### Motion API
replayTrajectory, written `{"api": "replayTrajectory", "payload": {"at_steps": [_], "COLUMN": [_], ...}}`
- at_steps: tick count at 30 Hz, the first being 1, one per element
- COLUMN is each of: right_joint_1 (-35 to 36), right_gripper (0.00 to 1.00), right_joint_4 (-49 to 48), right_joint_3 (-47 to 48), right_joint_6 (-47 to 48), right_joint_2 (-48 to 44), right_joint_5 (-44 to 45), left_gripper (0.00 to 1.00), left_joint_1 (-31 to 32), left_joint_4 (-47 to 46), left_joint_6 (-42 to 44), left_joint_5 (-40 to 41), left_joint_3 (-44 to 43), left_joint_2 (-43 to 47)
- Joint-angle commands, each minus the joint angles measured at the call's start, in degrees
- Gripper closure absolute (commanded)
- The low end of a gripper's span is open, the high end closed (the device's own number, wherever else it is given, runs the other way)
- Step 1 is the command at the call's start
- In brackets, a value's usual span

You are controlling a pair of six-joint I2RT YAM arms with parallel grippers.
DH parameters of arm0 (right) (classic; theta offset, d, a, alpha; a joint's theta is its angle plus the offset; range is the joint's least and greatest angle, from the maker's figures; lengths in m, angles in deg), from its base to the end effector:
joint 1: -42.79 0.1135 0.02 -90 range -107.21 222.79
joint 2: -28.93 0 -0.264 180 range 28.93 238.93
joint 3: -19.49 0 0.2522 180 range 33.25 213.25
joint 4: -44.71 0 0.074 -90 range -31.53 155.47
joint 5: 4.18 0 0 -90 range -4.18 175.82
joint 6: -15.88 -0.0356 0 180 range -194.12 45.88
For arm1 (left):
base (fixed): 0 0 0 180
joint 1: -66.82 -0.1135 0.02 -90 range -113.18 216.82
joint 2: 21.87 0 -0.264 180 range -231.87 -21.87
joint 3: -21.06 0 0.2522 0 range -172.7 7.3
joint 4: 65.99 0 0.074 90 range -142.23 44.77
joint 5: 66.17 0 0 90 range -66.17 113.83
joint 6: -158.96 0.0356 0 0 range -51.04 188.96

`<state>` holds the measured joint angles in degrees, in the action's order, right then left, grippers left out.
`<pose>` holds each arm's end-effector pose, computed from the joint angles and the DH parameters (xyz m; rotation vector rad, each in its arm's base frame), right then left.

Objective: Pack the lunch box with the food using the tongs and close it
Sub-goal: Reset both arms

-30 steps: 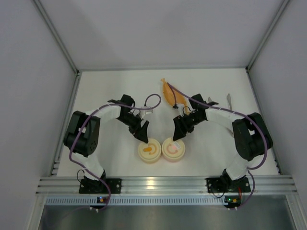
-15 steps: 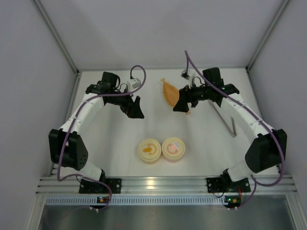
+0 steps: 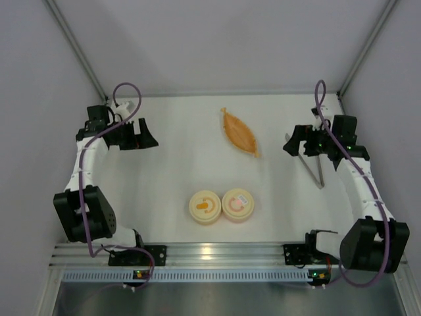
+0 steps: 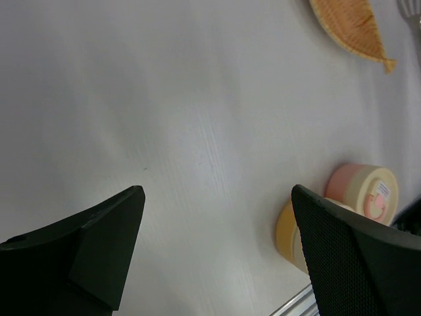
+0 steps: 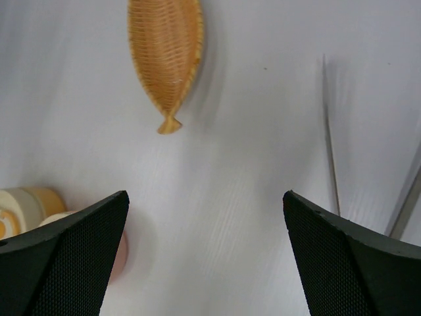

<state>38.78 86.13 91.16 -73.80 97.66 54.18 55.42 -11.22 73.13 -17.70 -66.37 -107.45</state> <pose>0.2584 0.0006 0.3075 -0.2262 2.1732 0.5735 0.3109 0.0386 0.3046 0.1473 2.3212 -0.7620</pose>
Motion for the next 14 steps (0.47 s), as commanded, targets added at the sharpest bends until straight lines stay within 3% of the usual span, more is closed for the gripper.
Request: {"api": "replayTrajectory", "payload": {"at_steps": [1,5,14], "right_joint_1": [-2.9,-3.4,-3.4], "right_gripper": [0.01,0.01,0.00], "right_joint_4": [-0.7,1.6,0.6], "right_joint_3": [-1.9,-3.6,-4.7], "right_joint_6": [4.1,6.6,6.3], "right_joint_2": [-0.7,1.1,0.5], "right_joint_5": [4.7,6.9,6.4], "left_gripper": [0.02,0.02,0.02], "left_joint_1": [0.1,0.1,0.1], "left_joint_4": [-2.2,-3.2,-7.4], "left_joint_6": [0.6,3.0,3.7], "left_joint_5": [11.7,16.7,18.1], "left_joint_3": [2.6,7.0,13.6], "left_joint_2": [3.9,6.0,9.6]}}
